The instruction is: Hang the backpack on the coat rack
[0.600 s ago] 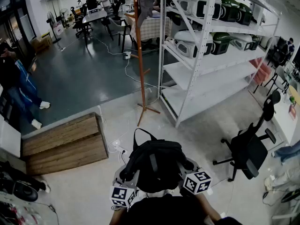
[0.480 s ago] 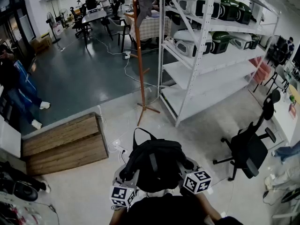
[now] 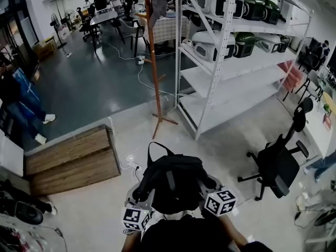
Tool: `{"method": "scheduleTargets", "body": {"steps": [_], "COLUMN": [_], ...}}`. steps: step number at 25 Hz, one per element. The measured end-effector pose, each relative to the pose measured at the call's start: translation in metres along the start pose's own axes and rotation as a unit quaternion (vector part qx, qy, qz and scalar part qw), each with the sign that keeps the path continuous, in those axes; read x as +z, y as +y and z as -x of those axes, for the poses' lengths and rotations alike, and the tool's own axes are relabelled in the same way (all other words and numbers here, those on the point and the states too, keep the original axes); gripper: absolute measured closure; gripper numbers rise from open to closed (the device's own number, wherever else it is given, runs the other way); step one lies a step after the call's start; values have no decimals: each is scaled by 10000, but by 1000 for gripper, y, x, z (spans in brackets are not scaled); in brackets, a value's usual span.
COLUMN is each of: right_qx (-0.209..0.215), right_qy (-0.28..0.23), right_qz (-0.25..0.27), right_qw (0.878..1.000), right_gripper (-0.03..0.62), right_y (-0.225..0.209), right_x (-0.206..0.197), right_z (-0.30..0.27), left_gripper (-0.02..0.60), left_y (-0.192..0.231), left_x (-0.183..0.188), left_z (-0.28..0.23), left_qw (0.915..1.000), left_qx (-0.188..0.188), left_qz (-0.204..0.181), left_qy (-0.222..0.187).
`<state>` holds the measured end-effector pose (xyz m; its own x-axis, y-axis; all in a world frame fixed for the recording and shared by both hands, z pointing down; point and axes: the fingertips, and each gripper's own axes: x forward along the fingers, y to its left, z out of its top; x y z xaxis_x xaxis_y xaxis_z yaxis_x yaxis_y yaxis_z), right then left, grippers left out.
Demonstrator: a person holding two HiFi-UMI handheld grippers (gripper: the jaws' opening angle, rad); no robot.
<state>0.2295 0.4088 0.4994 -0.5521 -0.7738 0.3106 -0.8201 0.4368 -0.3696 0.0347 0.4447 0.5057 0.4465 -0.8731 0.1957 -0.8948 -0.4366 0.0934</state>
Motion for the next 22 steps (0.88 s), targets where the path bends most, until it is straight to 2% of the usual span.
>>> {"method": "scheduleTargets", "body": {"steps": [14,22], "right_qx": [312,562], "right_qy": [48,81], "right_qz": [-87,21], "right_qw": [9995,9984], "right_gripper": [549,548], "right_y": [-35,-55], "right_x": [11,27], "right_z": [14,7], "left_gripper": [442,442], "left_y": [-36,-48], "left_x": [2,8], "left_z": [-18,-35], "left_qw": [9998,9986], "left_qx": [190,518], "left_qz": [-15,95], "left_qy": [42,30]}}
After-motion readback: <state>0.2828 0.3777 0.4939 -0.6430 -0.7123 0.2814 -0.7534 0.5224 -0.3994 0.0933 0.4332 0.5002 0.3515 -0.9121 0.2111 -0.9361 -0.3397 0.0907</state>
